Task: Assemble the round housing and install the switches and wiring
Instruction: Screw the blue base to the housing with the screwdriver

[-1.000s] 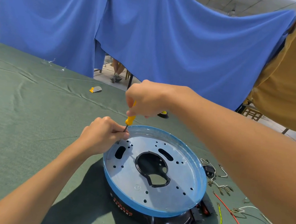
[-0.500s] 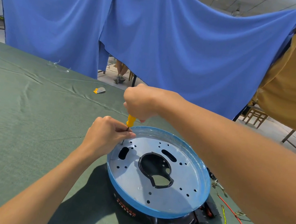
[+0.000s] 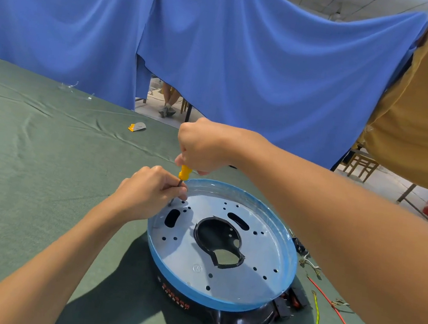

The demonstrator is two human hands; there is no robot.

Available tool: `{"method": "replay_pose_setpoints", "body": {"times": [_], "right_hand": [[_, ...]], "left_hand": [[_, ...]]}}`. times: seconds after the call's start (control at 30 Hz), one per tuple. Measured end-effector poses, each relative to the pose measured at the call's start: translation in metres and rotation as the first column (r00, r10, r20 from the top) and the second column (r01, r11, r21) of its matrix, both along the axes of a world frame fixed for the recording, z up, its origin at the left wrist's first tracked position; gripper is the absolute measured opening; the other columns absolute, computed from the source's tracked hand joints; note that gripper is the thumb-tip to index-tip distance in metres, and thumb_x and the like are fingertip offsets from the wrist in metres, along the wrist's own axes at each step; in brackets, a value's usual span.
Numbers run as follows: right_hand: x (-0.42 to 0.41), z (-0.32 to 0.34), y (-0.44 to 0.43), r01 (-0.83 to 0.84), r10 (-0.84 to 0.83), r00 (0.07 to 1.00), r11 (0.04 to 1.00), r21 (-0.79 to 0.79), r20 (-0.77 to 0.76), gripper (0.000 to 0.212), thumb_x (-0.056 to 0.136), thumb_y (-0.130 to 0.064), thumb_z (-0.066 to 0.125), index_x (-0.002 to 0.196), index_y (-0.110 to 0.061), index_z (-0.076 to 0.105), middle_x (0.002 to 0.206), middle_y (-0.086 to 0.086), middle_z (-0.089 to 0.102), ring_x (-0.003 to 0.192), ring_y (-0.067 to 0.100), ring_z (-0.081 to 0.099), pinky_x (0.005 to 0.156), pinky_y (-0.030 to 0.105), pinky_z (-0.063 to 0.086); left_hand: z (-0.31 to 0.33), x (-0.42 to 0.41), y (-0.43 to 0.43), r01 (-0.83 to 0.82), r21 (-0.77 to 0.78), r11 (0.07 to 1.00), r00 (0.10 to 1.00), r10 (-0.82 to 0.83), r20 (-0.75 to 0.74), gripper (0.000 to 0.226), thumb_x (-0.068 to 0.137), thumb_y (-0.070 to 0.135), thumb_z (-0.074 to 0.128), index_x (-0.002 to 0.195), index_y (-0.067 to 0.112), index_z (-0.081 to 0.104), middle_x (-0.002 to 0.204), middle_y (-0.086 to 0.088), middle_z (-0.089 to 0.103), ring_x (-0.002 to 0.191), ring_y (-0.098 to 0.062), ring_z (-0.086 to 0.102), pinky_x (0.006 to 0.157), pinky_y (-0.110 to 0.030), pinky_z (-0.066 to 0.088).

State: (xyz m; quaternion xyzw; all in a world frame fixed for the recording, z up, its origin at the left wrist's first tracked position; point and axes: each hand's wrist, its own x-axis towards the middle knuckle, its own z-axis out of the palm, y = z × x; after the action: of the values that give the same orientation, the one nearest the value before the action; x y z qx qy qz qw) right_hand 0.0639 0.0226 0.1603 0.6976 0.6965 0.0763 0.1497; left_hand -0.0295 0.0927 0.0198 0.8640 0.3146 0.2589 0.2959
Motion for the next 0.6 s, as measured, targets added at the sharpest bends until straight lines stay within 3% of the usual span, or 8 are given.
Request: {"method": "replay_pose_setpoints", "body": {"times": [0.07, 0.2, 0.3, 0.4, 0.5, 0.6], "right_hand": [[0.001, -0.001, 0.001, 0.052, -0.053, 0.998, 0.998, -0.041, -0.036, 0.033, 0.095, -0.010, 0.043, 0.062, -0.013, 0.048, 0.059, 0.001, 0.058, 0.058, 0.017, 0.052, 0.049, 0.026, 0.039], [0.004, -0.004, -0.003, 0.127, -0.132, 0.989, 0.990, -0.065, -0.069, 0.035, 0.091, -0.004, 0.041, 0.057, -0.007, 0.052, 0.045, -0.001, 0.054, 0.036, 0.013, 0.042, 0.040, 0.020, 0.034], [0.011, -0.008, -0.005, 0.189, -0.194, 0.968, 0.981, -0.052, -0.157, 0.038, 0.100, -0.016, 0.037, 0.070, -0.003, 0.059, 0.063, 0.008, 0.065, 0.045, 0.019, 0.055, 0.045, 0.022, 0.045], [0.011, -0.002, -0.009, 0.134, -0.129, 0.977, 0.991, 0.021, -0.169, 0.037, 0.099, -0.035, 0.049, 0.072, -0.010, 0.055, 0.067, 0.007, 0.064, 0.056, 0.022, 0.068, 0.051, 0.025, 0.051], [0.007, 0.010, -0.013, 0.037, -0.036, 0.984, 0.999, 0.004, -0.176, 0.005, 0.091, -0.023, 0.065, 0.088, -0.019, 0.066, 0.076, 0.000, 0.064, 0.068, 0.017, 0.072, 0.052, 0.020, 0.047], [0.007, 0.013, -0.012, 0.017, -0.018, 0.990, 1.000, -0.004, -0.137, 0.013, 0.089, -0.010, 0.065, 0.093, -0.021, 0.070, 0.065, -0.005, 0.061, 0.074, 0.012, 0.068, 0.049, 0.020, 0.043]], "left_hand": [[0.001, 0.000, -0.002, -0.014, 0.019, 1.000, 1.000, 0.014, 0.002, 0.021, 0.092, 0.038, 0.063, 0.084, 0.026, 0.077, 0.079, -0.003, 0.073, 0.081, -0.021, 0.064, 0.081, -0.050, 0.053], [0.003, 0.004, -0.009, -0.079, -0.023, 0.997, 0.976, 0.082, 0.200, 0.007, 0.077, 0.031, 0.082, 0.076, 0.025, 0.079, 0.066, -0.008, 0.071, 0.062, -0.025, 0.057, 0.068, -0.048, 0.054], [0.003, 0.006, -0.011, -0.123, 0.002, 0.992, 0.978, 0.121, 0.171, 0.007, 0.077, 0.038, 0.080, 0.072, 0.034, 0.077, 0.051, 0.001, 0.060, 0.051, -0.014, 0.040, 0.052, -0.031, 0.035], [0.003, 0.006, -0.011, -0.130, 0.033, 0.991, 0.987, 0.126, 0.101, 0.013, 0.082, 0.043, 0.074, 0.072, 0.035, 0.076, 0.053, 0.012, 0.061, 0.056, -0.006, 0.049, 0.051, -0.028, 0.030], [0.004, 0.006, -0.009, -0.116, 0.046, 0.992, 0.989, 0.111, 0.093, 0.018, 0.086, 0.039, 0.072, 0.069, 0.032, 0.076, 0.048, 0.019, 0.057, 0.054, 0.000, 0.049, 0.051, -0.029, 0.033], [0.003, 0.004, -0.005, -0.058, 0.031, 0.998, 0.991, 0.054, 0.119, 0.020, 0.088, 0.032, 0.071, 0.069, 0.031, 0.076, 0.054, 0.011, 0.064, 0.058, -0.012, 0.053, 0.062, -0.043, 0.051]]}}
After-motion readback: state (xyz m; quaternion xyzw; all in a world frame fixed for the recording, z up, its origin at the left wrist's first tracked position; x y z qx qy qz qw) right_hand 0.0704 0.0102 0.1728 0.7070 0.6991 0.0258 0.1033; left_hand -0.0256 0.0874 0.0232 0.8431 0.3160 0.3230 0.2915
